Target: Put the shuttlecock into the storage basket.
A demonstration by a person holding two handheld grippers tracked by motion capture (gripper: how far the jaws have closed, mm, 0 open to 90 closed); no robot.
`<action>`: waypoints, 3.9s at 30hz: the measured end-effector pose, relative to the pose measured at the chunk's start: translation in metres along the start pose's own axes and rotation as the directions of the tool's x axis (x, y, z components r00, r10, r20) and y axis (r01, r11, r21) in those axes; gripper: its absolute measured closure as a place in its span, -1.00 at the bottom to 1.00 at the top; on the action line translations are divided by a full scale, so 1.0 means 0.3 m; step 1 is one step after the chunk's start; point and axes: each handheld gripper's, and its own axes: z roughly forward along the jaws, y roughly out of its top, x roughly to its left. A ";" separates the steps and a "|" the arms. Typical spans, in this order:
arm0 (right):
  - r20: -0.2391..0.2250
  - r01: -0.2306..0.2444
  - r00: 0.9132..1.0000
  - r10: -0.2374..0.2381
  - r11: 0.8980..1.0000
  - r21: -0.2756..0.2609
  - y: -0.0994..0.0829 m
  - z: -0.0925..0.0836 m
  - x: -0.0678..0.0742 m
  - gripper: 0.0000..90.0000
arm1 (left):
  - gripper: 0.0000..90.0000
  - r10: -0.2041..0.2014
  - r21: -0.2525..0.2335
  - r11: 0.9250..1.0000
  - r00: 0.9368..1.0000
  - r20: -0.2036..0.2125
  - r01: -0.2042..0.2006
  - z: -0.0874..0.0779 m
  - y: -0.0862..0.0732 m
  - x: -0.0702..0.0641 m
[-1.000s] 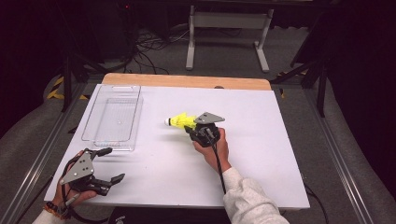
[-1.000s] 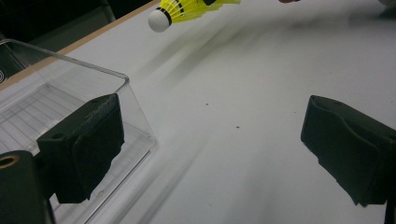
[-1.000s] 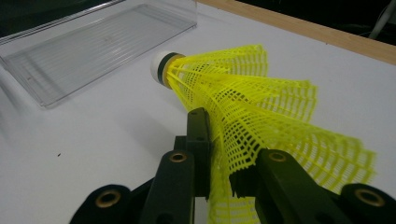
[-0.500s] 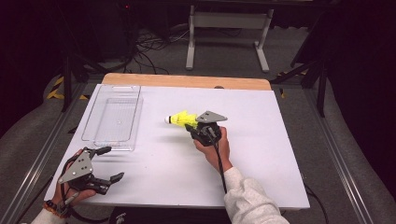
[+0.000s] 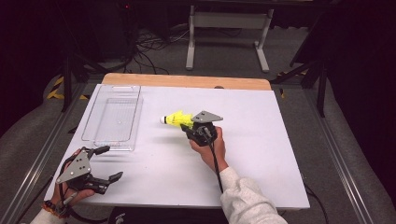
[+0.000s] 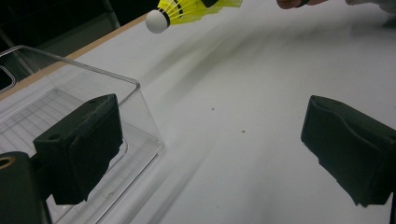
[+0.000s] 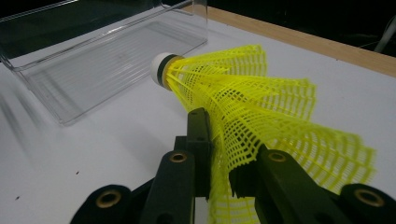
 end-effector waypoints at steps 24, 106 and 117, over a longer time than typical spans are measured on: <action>-0.077 0.064 0.995 -0.065 0.998 -0.011 0.128 0.096 0.106 0.81 | -0.87 -0.001 -0.002 1.000 1.000 0.013 0.002 0.001 0.002 -0.008; -0.274 0.274 0.929 -0.248 0.960 0.063 0.298 0.387 0.432 0.87 | -0.85 -0.016 0.002 1.000 0.998 0.065 0.016 0.005 -0.008 -0.028; -0.296 0.313 0.916 -0.270 0.943 0.109 0.288 0.443 0.459 0.87 | -0.84 -0.017 0.003 1.000 0.998 0.061 0.017 0.001 -0.013 -0.025</action>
